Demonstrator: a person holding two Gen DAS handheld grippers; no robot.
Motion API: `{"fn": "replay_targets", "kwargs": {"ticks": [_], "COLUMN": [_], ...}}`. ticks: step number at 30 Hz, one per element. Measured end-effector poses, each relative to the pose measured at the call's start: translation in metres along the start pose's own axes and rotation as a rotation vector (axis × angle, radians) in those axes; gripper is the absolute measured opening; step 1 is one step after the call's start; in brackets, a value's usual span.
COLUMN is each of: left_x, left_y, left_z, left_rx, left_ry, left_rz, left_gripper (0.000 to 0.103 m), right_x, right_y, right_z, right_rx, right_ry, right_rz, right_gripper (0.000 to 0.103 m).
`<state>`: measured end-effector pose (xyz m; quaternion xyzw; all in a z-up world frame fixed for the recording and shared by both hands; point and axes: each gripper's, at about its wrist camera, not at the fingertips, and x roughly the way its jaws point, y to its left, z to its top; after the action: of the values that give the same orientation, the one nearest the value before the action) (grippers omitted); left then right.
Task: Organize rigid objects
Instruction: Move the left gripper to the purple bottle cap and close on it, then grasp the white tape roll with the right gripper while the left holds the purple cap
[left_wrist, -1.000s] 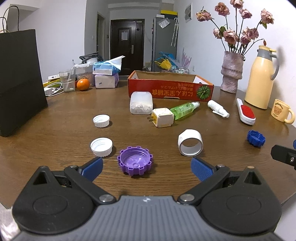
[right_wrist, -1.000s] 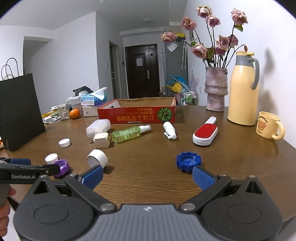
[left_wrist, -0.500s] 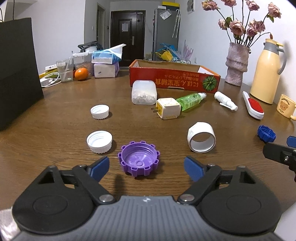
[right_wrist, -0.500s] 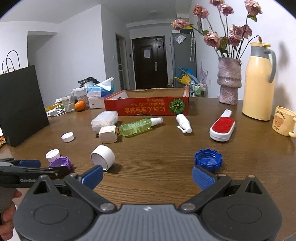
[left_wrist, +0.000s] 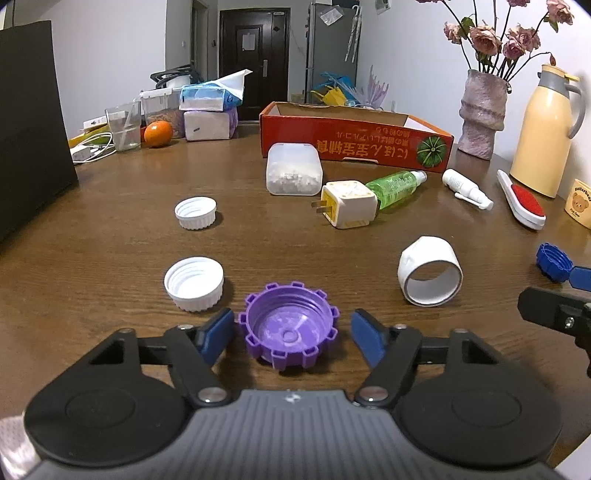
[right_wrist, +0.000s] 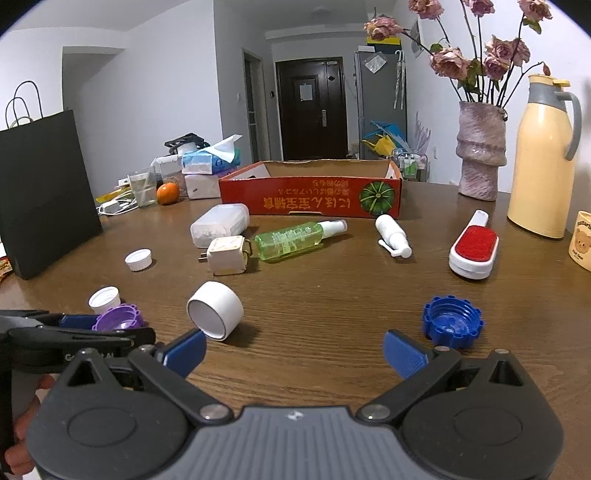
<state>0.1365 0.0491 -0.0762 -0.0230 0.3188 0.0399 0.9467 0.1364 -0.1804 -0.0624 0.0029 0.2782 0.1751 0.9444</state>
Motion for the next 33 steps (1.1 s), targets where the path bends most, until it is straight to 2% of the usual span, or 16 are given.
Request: {"fn": "replay_targets", "kwargs": {"ticks": [2,14,33], "left_x": [0.0,-0.001,-0.01], "left_y": [0.001,0.005,0.033], "left_z": [0.001,0.005,0.02], "left_rx": [0.003,0.001,0.005], "left_ry": [-0.005,-0.018,-0.071], "left_rz": [-0.006,-0.027,0.008], "left_gripper": [0.056,0.056,0.055], "right_x": [0.003,0.017,0.043], "right_y": [0.001,0.013,0.064], "right_z": [0.001,0.005,0.014], "right_rx": [-0.002,-0.029,-0.085], "right_ry": [0.005,0.026,0.029], "right_rz": [0.003,0.029,0.058], "right_gripper": [0.102,0.102,0.101]}}
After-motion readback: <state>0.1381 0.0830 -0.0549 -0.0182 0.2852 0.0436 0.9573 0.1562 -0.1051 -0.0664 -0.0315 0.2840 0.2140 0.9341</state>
